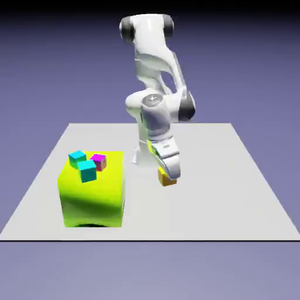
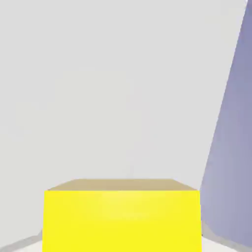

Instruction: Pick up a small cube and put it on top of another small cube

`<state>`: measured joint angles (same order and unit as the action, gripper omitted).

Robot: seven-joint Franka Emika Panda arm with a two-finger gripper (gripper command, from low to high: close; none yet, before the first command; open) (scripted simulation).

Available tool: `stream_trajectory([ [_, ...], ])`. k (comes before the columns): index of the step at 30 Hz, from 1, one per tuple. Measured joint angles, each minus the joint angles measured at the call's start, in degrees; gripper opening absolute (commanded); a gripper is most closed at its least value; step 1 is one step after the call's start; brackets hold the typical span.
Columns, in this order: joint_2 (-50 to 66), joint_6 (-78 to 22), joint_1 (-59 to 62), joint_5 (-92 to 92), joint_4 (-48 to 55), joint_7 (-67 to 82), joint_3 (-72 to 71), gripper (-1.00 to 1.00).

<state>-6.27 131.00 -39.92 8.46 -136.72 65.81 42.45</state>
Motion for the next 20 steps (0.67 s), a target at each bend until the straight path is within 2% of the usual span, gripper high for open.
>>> stream_trajectory([
  [9, -2.7, -19.9, 4.7, -9.2, 18.7, -2.5, 17.6, -1.0],
  [11, -2.7, -19.9, 4.8, -9.2, 18.7, -2.5, 17.7, -1.0],
  [14, 2.3, -12.5, 5.3, -4.4, 13.5, 1.3, 18.1, -1.0],
  [15, 3.8, -10.1, 5.6, -2.8, 11.8, 2.6, 18.2, 1.0],
  [17, 3.8, -10.0, 5.6, -2.8, 11.8, 2.6, 18.2, 1.0],
  [20, -1.1, -17.5, 5.0, -7.6, 17.1, -1.2, 17.8, 1.0],
])
